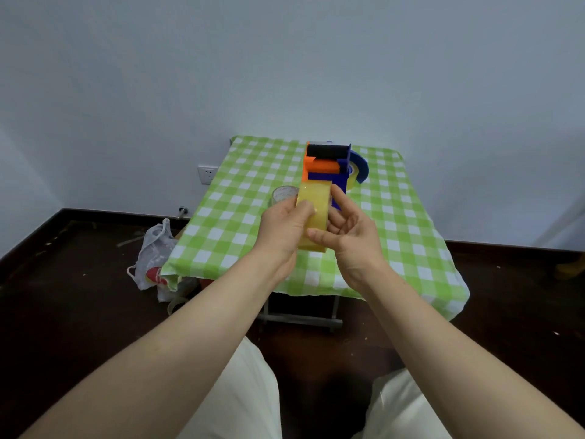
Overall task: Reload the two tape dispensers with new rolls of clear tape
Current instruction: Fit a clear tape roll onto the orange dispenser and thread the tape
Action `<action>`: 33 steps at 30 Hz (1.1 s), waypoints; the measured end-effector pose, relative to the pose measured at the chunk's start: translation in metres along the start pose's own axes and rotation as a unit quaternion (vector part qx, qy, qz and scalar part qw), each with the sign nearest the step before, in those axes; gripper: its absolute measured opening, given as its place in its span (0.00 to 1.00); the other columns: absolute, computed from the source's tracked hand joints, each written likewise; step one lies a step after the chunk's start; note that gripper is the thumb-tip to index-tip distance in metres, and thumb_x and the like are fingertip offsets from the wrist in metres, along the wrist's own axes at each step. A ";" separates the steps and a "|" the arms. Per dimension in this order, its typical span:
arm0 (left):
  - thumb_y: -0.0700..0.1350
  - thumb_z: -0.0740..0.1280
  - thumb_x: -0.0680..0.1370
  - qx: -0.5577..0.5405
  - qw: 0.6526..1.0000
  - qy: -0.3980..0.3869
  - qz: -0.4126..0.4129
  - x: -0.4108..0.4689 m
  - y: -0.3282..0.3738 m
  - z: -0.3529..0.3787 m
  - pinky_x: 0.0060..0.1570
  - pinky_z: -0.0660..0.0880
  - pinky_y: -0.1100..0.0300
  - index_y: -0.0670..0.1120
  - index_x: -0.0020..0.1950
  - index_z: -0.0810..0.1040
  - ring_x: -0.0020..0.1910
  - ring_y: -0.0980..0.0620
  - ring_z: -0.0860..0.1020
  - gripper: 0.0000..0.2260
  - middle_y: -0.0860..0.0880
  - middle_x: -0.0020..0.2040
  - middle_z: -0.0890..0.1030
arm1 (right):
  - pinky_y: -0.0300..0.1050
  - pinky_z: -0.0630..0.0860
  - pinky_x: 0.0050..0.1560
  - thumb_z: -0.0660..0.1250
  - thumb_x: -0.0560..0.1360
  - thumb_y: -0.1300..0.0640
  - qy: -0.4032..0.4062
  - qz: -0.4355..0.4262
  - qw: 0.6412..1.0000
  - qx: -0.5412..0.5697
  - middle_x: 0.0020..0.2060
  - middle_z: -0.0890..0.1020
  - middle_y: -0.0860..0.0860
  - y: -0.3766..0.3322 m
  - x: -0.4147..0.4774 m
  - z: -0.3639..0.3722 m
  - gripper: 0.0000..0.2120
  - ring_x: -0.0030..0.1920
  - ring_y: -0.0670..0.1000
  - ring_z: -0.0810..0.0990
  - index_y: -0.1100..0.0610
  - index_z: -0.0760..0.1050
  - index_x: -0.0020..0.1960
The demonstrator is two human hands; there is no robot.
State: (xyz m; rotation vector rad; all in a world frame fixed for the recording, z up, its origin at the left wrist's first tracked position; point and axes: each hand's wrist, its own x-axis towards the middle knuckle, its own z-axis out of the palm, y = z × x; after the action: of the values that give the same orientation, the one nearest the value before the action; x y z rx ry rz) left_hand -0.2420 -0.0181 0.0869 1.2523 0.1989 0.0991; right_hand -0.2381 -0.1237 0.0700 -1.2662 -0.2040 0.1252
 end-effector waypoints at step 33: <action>0.41 0.62 0.76 -0.019 0.995 0.056 -0.080 0.007 0.006 -0.001 0.36 0.74 0.57 0.43 0.36 0.78 0.30 0.49 0.78 0.10 0.47 0.29 0.81 | 0.44 0.81 0.49 0.68 0.68 0.76 -0.039 -0.011 0.998 -0.054 0.40 0.85 0.49 0.015 0.001 -0.010 0.19 0.42 0.46 0.83 0.58 0.72 0.52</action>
State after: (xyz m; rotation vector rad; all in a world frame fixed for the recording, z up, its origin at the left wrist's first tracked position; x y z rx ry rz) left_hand -0.2348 -0.0138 0.0910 1.1904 0.3913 0.0351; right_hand -0.2345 -0.1281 0.0530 -1.3674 -0.2945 0.1465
